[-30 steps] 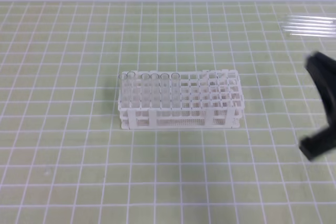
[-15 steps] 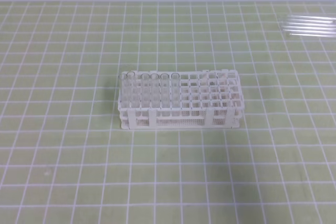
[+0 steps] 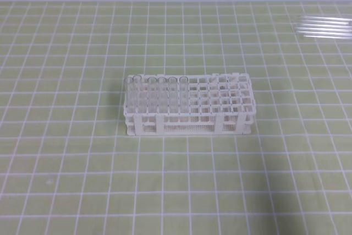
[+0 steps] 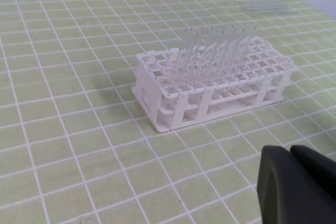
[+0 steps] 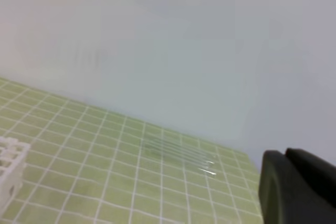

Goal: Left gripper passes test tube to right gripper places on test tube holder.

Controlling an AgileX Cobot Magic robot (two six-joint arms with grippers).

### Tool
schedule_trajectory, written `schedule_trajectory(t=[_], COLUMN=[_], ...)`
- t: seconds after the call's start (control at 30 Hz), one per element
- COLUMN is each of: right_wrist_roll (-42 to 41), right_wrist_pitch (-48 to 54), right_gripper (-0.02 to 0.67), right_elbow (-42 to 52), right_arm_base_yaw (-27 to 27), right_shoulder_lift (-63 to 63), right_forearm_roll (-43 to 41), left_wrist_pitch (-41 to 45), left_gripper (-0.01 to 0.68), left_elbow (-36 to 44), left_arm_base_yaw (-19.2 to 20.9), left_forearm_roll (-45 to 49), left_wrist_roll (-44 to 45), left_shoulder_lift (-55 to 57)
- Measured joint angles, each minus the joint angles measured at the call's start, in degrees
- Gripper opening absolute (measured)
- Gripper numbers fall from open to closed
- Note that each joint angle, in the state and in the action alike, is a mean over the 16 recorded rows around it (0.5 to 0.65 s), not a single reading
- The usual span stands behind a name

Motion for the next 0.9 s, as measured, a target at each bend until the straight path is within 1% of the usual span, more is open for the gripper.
schedule_trajectory(t=[0.1,0.2,0.57,0.67,0.77,0.9], right_wrist_roll=[1.12,6.78,43.84,51.87,55.17,55.62], right_wrist_pitch=[1.17,2.07,4.31,5.17,6.34,8.30], right_gripper=[-0.015,-0.015,-0.015,-0.015,-0.015,-0.016], right_elbow=[0.59,1.35,7.98,9.86,11.31,12.49], right_arm_base_yaw=[-2.04,-2.95,-3.27,-3.27,-3.27,-3.20], right_shoulder_lift=[-1.10,-1.59,-6.61,-8.50,-10.08,-11.41], right_forearm_roll=[-1.29,-6.54,-37.61,-43.70,-45.70,-45.21], left_wrist_pitch=[0.00,-0.14,-0.61,-0.61,-0.61,-0.61], left_gripper=[0.001,0.001,0.001,0.001,0.002,0.002], left_elbow=[0.00,0.00,0.00,0.00,0.00,0.00], left_arm_base_yaw=[0.00,0.00,0.00,0.00,0.00,0.00], left_forearm_roll=[0.00,0.03,0.15,0.17,0.19,0.22], left_wrist_roll=[0.00,-0.01,-0.06,-0.06,-0.06,-0.06], left_shoulder_lift=[0.00,0.00,0.00,0.00,0.00,0.00])
